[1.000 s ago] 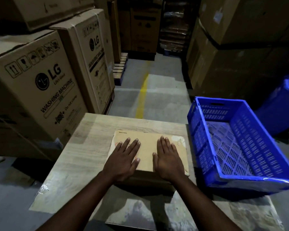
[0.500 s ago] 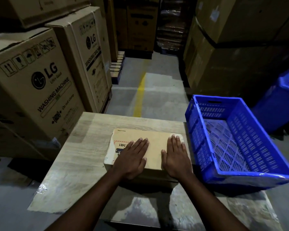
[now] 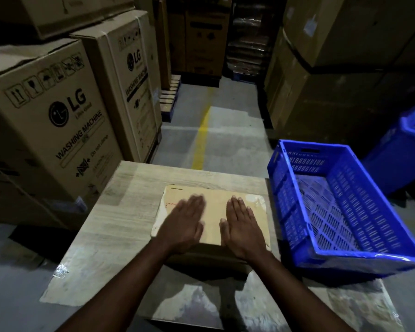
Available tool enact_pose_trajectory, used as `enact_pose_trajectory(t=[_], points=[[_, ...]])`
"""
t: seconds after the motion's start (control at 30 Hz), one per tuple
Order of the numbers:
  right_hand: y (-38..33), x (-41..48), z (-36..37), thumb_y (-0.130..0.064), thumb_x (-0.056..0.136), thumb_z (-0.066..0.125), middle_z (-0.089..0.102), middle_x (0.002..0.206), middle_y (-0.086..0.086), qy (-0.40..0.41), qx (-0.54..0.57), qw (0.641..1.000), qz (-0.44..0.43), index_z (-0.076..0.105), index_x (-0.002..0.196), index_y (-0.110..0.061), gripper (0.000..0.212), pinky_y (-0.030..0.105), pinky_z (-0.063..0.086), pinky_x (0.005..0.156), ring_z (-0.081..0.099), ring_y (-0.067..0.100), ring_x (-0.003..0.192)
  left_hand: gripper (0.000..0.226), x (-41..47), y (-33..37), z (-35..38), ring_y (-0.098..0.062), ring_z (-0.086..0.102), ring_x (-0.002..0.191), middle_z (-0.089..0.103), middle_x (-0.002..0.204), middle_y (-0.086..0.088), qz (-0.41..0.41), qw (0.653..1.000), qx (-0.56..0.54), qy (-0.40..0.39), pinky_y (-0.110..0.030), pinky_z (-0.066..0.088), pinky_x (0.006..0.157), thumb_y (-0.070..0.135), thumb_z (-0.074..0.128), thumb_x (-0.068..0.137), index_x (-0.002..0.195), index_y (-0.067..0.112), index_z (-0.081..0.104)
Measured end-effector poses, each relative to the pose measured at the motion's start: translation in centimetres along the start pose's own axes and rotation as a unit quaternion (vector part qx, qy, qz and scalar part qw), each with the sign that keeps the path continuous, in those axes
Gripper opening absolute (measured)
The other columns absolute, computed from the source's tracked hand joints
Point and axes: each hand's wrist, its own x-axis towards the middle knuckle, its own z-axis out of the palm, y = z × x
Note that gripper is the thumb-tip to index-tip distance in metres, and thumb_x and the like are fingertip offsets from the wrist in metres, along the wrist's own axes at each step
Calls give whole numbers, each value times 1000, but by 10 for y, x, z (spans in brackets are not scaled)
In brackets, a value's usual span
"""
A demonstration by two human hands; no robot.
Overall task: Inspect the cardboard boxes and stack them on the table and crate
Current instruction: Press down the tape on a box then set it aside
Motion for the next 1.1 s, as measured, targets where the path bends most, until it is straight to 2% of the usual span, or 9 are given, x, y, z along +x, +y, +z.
enact_pose_trajectory(t=[0.07, 0.33, 0.43, 0.53, 0.6, 0.7, 0.87, 0.97, 1.1], points=[[-2, 3, 2, -50, 92, 1, 2, 166, 4, 8, -11, 1000, 4, 9, 158, -11, 77, 36, -5, 123, -6, 15, 152, 67, -1, 7, 3, -16, 3, 152, 6, 164, -2, 45, 999, 12, 5, -39, 0, 122, 41, 16, 97, 157, 13, 14], [4, 7, 2, -48, 101, 13, -1, 166, 3, -15, -7, 1000, -6, 4, 158, -13, 68, 34, -6, 122, -6, 14, 152, 63, 3, -1, 1, -11, -2, 150, 7, 164, 3, 35, 999, 13, -7, -41, 6, 123, 45, 22, 100, 158, 22, 11], [23, 2, -5, -47, 99, 14, 5, 166, 7, 35, 19, 998, 42, 9, 158, -9, 70, 33, -3, 122, -1, 17, 153, 77, -3, -21, -5, -18, -1, 152, 2, 165, 0, -69, 997, 24, -5, -40, 0, 122, 63, 12, 91, 158, 23, 8], [51, -11, -7, -48, 100, 20, 8, 165, 12, 58, 79, 982, 162, 11, 157, -5, 72, 34, 3, 122, 6, 23, 153, 93, -18, -45, -4, -22, -4, 152, -7, 165, -6, -199, 979, -32, 13, -41, 4, 122, 75, 10, 85, 157, 17, 1], [67, -13, 5, -69, 95, 31, 21, 162, 11, 20, 189, 951, 244, 17, 156, -12, 84, 44, 19, 122, 24, 30, 148, 95, -24, -45, -2, -24, 4, 152, -7, 165, -7, -251, 959, -129, 16, -42, 19, 120, 75, 28, 89, 157, 17, -5], [93, -6, 38, -91, 73, 33, 61, 132, 6, 16, 346, 887, 306, 37, 143, -28, 94, 52, 52, 96, 63, 26, 114, 92, -23, -36, -2, -28, 37, 140, 11, 164, -7, -266, 941, -208, 37, -40, 42, 103, 61, 45, 93, 157, 16, -4], [55, -14, -16, -43, 100, 44, 69, 110, -3, 31, 416, 864, 282, 46, 134, -31, 36, 45, 59, 83, 70, 15, 93, 89, -22, -41, -4, -27, 45, 132, 27, 156, -13, -237, 947, -213, 45, -39, 46, 99, 58, 46, 94, 157, 16, -1], [44, -12, -46, -33, 104, 43, 69, 109, -2, 28, 435, 861, 262, 45, 131, -31, 27, 35, 59, 73, 71, 14, 91, 86, -20, -39, -5, -27, 42, 134, 29, 153, -14, -234, 947, -215, 56, -39, 43, 102, 56, 45, 95, 157, 16, 0], [37, 5, -79, -29, 102, 46, 66, 118, 4, 40, 380, 893, 237, 46, 137, -23, 36, 44, 56, 88, 66, 19, 101, 85, -16, -36, -3, -25, 48, 128, 34, 149, -13, -262, 930, -252, 58, -39, 45, 99, 55, 44, 96, 157, 13, 1]])
